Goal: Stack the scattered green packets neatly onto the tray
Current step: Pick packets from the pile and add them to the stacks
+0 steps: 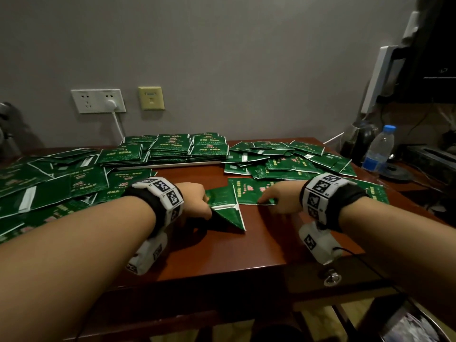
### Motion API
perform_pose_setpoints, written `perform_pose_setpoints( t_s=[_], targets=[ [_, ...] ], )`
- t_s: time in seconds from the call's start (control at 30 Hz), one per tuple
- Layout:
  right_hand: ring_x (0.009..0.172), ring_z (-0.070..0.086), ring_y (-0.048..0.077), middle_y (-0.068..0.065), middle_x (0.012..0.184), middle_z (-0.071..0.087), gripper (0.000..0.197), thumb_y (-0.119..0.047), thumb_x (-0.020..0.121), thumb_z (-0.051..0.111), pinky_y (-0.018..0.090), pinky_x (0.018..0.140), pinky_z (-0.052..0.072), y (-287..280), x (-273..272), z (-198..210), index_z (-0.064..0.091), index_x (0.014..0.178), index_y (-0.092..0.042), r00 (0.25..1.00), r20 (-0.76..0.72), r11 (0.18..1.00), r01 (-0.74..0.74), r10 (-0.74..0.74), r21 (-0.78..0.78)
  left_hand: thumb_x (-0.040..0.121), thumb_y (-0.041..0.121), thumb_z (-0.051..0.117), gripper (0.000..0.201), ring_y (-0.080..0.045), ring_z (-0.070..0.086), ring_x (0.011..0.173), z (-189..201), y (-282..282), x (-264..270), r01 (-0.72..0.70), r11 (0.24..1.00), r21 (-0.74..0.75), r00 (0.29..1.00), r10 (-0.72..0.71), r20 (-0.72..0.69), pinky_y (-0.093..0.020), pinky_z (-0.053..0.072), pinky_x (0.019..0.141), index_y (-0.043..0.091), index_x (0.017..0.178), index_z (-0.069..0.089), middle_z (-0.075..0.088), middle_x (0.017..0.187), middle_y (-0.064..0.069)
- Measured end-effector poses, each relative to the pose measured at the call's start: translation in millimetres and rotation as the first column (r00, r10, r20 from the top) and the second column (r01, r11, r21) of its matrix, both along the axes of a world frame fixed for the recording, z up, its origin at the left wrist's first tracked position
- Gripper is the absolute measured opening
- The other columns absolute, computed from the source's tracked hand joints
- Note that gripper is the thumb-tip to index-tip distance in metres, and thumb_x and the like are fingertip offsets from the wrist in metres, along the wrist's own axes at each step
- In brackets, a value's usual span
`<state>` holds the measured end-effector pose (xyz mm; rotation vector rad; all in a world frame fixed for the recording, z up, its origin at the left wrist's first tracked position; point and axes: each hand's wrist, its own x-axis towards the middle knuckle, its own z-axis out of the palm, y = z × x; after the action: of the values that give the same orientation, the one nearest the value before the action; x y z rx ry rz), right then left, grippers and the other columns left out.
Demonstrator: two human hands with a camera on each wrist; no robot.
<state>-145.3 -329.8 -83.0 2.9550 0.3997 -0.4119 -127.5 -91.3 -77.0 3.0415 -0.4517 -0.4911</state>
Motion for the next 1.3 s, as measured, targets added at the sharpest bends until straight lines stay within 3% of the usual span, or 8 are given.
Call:
perform_pose_setpoints(
  t_s=[0.2, 0.4, 0.6, 0.73, 0.87, 1.07, 1.17, 1.3],
  targets=[
    [0.104, 0.058, 0.015, -0.001, 0.127, 0.061, 0.033, -0.026, 0.095, 0.052, 0.025, 0.084, 0.045, 18.9, 3.1, 2.5, 0.061, 0.127, -0.025, 0.993, 0.063, 0.979, 0.086, -0.099, 0.183, 0.054, 0.040, 0.058, 0.046, -0.022, 0.068, 0.085, 2.9, 25.3, -3.2, 0.038, 0.999, 0.021, 0.999, -0.039, 0.036, -0.031, 0.054, 0.065, 0.018, 0.092, 0.075, 0.073, 0.095, 0.001],
    [0.119, 0.056, 0.029, 0.014, 0.133, 0.056, 0.075, -0.067, 0.093, 0.032, 0.038, 0.100, 0.045, 44.1, 34.5, -8.2, 0.055, 0.130, -0.006, 0.956, 0.054, 0.956, 0.290, -0.288, -0.032, 0.077, 0.031, 0.069, 0.052, -0.016, 0.059, 0.110, 9.4, 23.7, -6.3, 0.173, 0.985, -0.011, 0.983, -0.172, 0.071, -0.026, 0.050, 0.086, 0.029, 0.128, 0.061, 0.062, 0.124, 0.006],
    [0.117, 0.056, 0.027, 0.012, 0.135, 0.055, 0.088, -0.079, 0.085, 0.030, 0.039, 0.102, 0.044, 67.7, 63.3, -20.3, 0.053, 0.136, -0.011, 0.953, 0.054, 0.948, 0.304, -0.299, -0.100, 0.087, 0.030, 0.058, 0.030, -0.020, 0.063, 0.099, 3.6, 15.8, 3.0, 0.207, 0.978, -0.033, 0.972, -0.202, 0.121, -0.030, 0.052, 0.084, 0.024, 0.113, 0.070, 0.070, 0.106, 0.002],
    [0.090, 0.045, 0.018, 0.010, 0.102, 0.054, 0.051, -0.049, 0.094, 0.053, 0.034, 0.088, 0.044, 59.4, 67.6, -15.3, 0.060, 0.124, -0.008, 0.967, 0.039, 0.968, 0.251, -0.252, 0.015, 0.082, 0.011, 0.055, 0.020, -0.021, 0.061, 0.076, 10.6, 26.9, 13.1, 0.117, 0.992, -0.051, 0.985, -0.109, 0.134, -0.031, 0.052, 0.068, 0.018, 0.091, 0.071, 0.064, 0.075, 0.001],
    [0.086, 0.065, 0.023, 0.005, 0.092, 0.068, 0.072, -0.080, 0.075, 0.049, 0.035, 0.083, 0.054, 58.9, 74.3, -13.5, 0.060, 0.092, -0.011, 0.961, 0.088, 0.953, 0.273, -0.263, -0.128, 0.077, 0.010, 0.056, 0.011, -0.023, 0.048, 0.062, 15.1, 41.5, 21.1, -0.003, 0.999, -0.047, 0.992, 0.009, 0.125, -0.026, 0.037, 0.052, 0.016, 0.073, 0.065, 0.052, 0.065, -0.005],
    [0.089, 0.065, 0.021, 0.001, 0.100, 0.068, 0.080, -0.081, 0.066, 0.054, 0.037, 0.084, 0.055, 61.3, 75.2, -8.3, 0.063, 0.113, -0.016, 0.971, 0.042, 0.971, 0.236, -0.234, -0.045, 0.079, 0.014, 0.054, 0.021, -0.021, 0.037, 0.053, 11.9, 52.0, 25.3, -0.152, 0.988, -0.008, 0.982, 0.152, 0.112, -0.023, 0.027, 0.047, 0.012, 0.059, 0.049, 0.045, 0.057, -0.004],
    [0.086, 0.067, 0.022, 0.002, 0.096, 0.070, 0.103, -0.097, 0.043, 0.041, 0.037, 0.082, 0.056, 71.4, 77.9, -15.3, 0.063, 0.102, -0.015, 0.971, 0.035, 0.969, 0.240, -0.238, -0.058, 0.078, 0.020, 0.054, 0.013, -0.021, 0.044, 0.058, 10.7, 52.2, 25.5, -0.198, 0.980, -0.004, 0.971, 0.197, 0.133, -0.026, 0.032, 0.052, 0.013, 0.067, 0.055, 0.050, 0.063, -0.004],
    [0.086, 0.067, 0.022, 0.003, 0.092, 0.069, 0.087, -0.091, 0.060, 0.047, 0.037, 0.083, 0.056, 76.9, 82.9, -13.3, 0.063, 0.099, -0.015, 0.972, 0.038, 0.964, 0.233, -0.230, -0.126, 0.082, 0.035, 0.055, 0.023, -0.022, 0.057, 0.074, 10.7, 46.6, 20.7, -0.186, 0.983, -0.007, 0.959, 0.183, 0.218, -0.028, 0.045, 0.063, 0.014, 0.091, 0.058, 0.060, 0.082, -0.003]
  ],
)
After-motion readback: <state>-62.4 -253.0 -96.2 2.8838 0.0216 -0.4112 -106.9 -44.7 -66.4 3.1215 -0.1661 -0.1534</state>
